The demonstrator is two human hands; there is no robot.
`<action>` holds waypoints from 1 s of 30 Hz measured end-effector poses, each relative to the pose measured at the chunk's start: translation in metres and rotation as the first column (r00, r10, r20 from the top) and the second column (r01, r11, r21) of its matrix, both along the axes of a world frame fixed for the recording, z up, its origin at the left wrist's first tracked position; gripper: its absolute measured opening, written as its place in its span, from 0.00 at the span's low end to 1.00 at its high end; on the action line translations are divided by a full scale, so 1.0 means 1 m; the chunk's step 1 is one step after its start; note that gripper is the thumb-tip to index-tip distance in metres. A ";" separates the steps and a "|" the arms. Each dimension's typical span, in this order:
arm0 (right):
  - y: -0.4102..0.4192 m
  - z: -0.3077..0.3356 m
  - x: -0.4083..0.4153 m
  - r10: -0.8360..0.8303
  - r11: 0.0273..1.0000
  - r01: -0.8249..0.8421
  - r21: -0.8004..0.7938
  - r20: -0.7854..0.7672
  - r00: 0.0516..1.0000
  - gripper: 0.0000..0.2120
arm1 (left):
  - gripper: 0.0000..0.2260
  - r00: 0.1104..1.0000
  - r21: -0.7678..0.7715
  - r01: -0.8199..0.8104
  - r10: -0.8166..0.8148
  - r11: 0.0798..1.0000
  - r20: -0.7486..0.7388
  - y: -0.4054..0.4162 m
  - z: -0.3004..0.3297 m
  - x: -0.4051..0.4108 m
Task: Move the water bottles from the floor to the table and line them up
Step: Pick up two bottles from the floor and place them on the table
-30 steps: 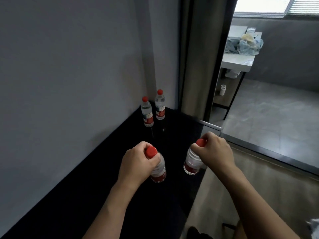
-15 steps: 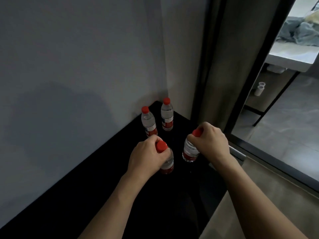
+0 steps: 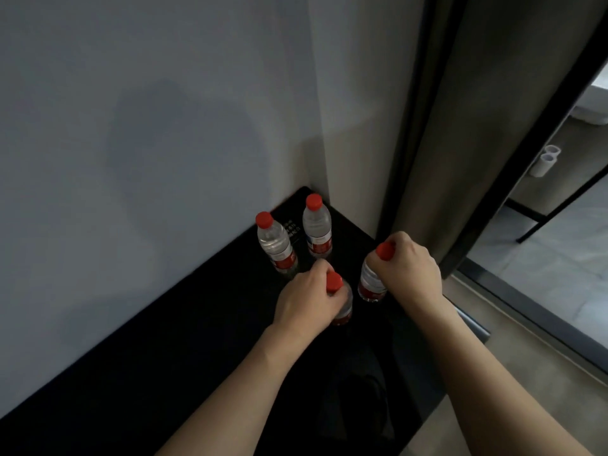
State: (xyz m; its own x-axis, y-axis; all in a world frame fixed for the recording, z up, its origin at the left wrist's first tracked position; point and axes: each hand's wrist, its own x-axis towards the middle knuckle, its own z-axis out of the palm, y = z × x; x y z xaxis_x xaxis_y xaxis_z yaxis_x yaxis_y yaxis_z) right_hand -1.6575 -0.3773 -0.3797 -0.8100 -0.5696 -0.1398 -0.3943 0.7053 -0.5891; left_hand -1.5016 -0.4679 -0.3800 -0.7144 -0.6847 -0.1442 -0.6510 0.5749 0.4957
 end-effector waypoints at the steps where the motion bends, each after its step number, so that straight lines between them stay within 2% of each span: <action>1: -0.002 -0.001 -0.002 0.013 1.000 -0.013 -0.007 0.006 1.000 0.17 | 0.10 1.000 0.001 -0.013 0.013 1.000 -0.011 0.000 -0.003 -0.001; 4: -0.006 -0.005 -0.008 0.050 0.999 -0.050 -0.009 0.012 0.999 0.16 | 0.10 0.999 0.000 -0.020 0.020 1.000 -0.041 0.000 -0.006 -0.006; 10: -0.009 -0.006 -0.002 0.094 0.994 -0.088 0.072 -0.085 0.992 0.17 | 0.11 1.000 0.052 0.005 -0.004 0.999 -0.021 -0.002 -0.005 -0.003; 12: -0.006 -0.003 0.001 0.107 0.989 -0.089 0.114 -0.164 0.981 0.21 | 0.14 0.999 0.063 0.016 -0.014 0.998 -0.032 -0.004 -0.003 0.002; 14: -0.004 0.002 0.005 0.108 0.993 -0.091 0.074 -0.285 0.952 0.25 | 0.20 0.998 0.038 0.001 0.001 0.999 -0.057 -0.006 0.000 0.011; 17: -0.009 0.016 0.017 0.137 0.980 -0.181 -0.087 -0.370 0.919 0.26 | 0.24 0.992 -0.059 -0.064 0.057 0.996 -0.113 -0.011 0.005 0.032; 21: -0.028 0.035 0.043 0.251 0.921 -0.346 -0.179 -0.406 0.879 0.25 | 0.20 0.973 -0.213 -0.184 0.147 0.960 -0.175 -0.019 0.011 0.071; 30: -0.063 0.059 0.153 0.509 0.772 -0.603 -0.203 -0.370 0.777 0.26 | 0.20 0.889 -0.316 -0.457 0.410 0.832 -0.206 -0.020 0.031 0.193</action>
State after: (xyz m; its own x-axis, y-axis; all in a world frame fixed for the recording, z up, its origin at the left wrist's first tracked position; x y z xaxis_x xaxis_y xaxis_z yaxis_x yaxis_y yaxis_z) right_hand -1.5045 -0.4400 -0.3203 -0.3114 -0.9054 0.2885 -0.8389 0.1193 -0.5310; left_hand -1.3090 -0.4881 -0.3491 -0.3282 -0.9162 0.2299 -0.8202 0.3971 0.4118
